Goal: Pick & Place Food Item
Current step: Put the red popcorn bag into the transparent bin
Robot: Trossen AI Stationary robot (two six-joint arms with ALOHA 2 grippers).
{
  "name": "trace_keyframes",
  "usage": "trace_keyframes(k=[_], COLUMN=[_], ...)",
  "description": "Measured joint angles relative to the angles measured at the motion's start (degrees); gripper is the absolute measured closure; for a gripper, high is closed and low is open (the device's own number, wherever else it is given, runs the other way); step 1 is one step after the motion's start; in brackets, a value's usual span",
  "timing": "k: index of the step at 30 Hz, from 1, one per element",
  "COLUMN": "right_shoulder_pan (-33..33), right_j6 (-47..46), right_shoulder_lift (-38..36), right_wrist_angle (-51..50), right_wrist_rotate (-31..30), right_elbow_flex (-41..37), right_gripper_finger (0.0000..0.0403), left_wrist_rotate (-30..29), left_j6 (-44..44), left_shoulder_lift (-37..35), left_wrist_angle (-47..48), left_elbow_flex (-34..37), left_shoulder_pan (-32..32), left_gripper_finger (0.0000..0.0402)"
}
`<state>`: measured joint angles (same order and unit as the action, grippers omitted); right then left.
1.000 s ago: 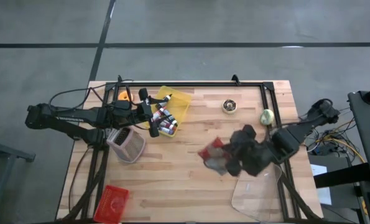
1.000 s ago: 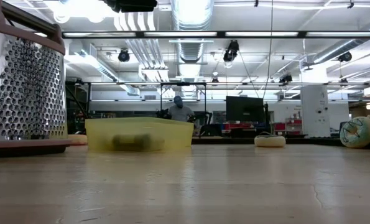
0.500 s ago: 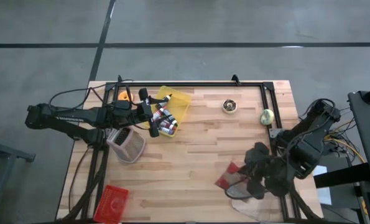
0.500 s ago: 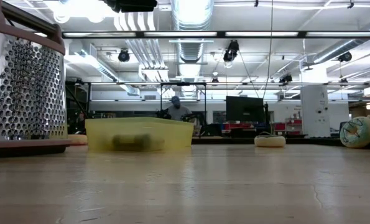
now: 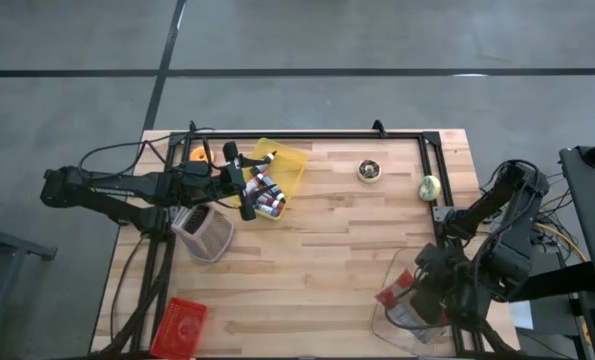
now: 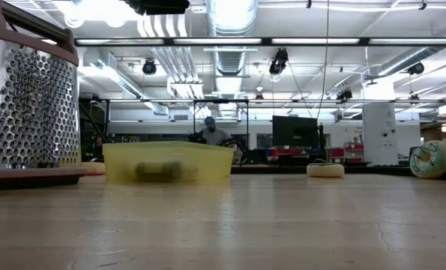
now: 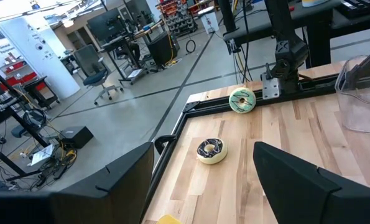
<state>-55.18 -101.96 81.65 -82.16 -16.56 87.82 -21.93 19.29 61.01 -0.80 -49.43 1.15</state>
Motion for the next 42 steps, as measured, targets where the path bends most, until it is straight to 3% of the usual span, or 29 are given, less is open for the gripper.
trace_keyframes(k=[7, 14, 20, 25, 29, 36, 42], right_shoulder_pan=[-0.07, -0.09, 0.07, 0.07, -0.53, -0.85, -1.29], right_j6=[-4.41, -3.72, -27.64, -33.07, -34.15, -34.13, -33.76], right_shoulder_lift=[0.00, 0.07, 0.04, 1.27, 3.33, 8.06, 10.54], right_wrist_angle=[0.03, 1.99, 4.84, 9.08, 6.59, -7.85, -7.87], right_wrist_rotate=[4.83, 5.53, 1.80, 5.16, 8.02, 9.77, 13.46], right_elbow_flex=[-5.16, -9.16, -11.20, -12.51, -9.15, 0.37, 1.10], right_gripper_finger=[0.0394, 0.0394, 0.0394, 0.0394, 0.0394, 0.0394, 0.0394], left_wrist_rotate=[0.00, 0.00, 0.01, 0.00, 0.01, 0.00, 0.00], left_j6=[0.00, 0.00, 0.00, 0.00, 0.00, 0.00, 0.00], left_shoulder_lift=[0.00, 0.00, 0.00, 0.00, 0.00, 0.00, 0.00], left_wrist_angle=[0.02, 0.02, 0.01, 0.02, 0.07, 0.46, 0.46], left_elbow_flex=[0.00, 0.00, 0.01, 0.00, 0.02, 0.02, 0.02], left_shoulder_pan=[0.00, 0.01, 0.01, 0.00, 0.01, 0.02, 0.00], left_gripper_finger=[0.0122, 0.0122, 0.0122, 0.0122, 0.0122, 0.0122, 0.0122])
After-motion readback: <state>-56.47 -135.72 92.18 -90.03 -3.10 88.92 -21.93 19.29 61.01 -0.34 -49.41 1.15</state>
